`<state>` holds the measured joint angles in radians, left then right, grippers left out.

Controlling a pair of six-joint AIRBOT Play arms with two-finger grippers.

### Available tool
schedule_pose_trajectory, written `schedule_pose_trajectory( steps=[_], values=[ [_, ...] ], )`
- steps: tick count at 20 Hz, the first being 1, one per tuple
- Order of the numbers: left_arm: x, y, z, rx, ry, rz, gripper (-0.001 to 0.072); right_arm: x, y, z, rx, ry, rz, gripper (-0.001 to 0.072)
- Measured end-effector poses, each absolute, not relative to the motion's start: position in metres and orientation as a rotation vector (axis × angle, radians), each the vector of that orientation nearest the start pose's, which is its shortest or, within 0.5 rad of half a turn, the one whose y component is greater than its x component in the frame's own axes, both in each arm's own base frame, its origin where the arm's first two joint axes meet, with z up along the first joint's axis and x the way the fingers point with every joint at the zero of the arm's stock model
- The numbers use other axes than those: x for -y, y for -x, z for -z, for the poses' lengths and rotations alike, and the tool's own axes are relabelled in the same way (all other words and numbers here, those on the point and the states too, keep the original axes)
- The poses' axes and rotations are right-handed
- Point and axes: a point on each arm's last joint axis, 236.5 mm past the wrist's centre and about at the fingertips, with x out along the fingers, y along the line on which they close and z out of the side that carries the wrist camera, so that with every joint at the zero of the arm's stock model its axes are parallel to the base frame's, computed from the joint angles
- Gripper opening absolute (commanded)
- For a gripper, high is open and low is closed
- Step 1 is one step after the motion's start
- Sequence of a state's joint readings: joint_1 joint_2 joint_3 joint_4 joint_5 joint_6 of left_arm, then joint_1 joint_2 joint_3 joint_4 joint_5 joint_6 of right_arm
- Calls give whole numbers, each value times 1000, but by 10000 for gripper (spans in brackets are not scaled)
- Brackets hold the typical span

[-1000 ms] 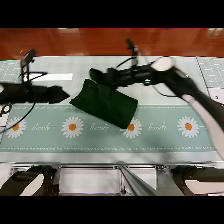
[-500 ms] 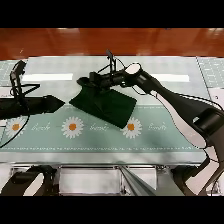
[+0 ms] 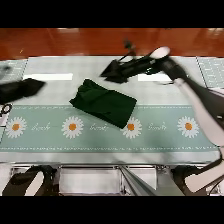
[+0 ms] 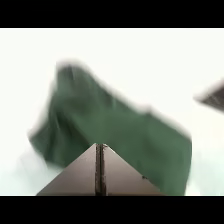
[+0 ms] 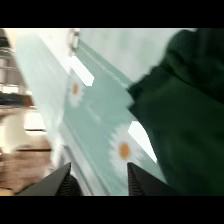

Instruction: Fold the shirts.

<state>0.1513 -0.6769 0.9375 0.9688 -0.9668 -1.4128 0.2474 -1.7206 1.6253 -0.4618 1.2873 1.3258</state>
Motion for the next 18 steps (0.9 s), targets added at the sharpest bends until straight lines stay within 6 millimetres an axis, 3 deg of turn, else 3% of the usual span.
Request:
schedule_pose_trajectory(
  steps=[2,4,6,8,10,13,18],
  values=[
    [39,-336,-228,-519,386,208,25,-245,-408,-106,-1236,-474,-851,412],
    [28,-333,-245,-478,380,179,25,-172,-389,-98,-1256,-331,-605,422],
    [31,-327,-236,-515,388,188,25,-109,-367,-78,-1245,-294,-352,423],
    [44,-319,-207,-602,404,224,25,-79,-341,-43,-1242,-352,-206,423],
    [64,-310,-173,-696,426,275,25,-77,-322,-3,-1248,-464,-150,422],
    [95,-295,-124,-819,461,351,25,-105,-310,41,-1266,-676,-193,421],
    [122,-283,-74,-915,503,387,25,-153,-318,76,-1313,-980,-303,417]
  ],
)
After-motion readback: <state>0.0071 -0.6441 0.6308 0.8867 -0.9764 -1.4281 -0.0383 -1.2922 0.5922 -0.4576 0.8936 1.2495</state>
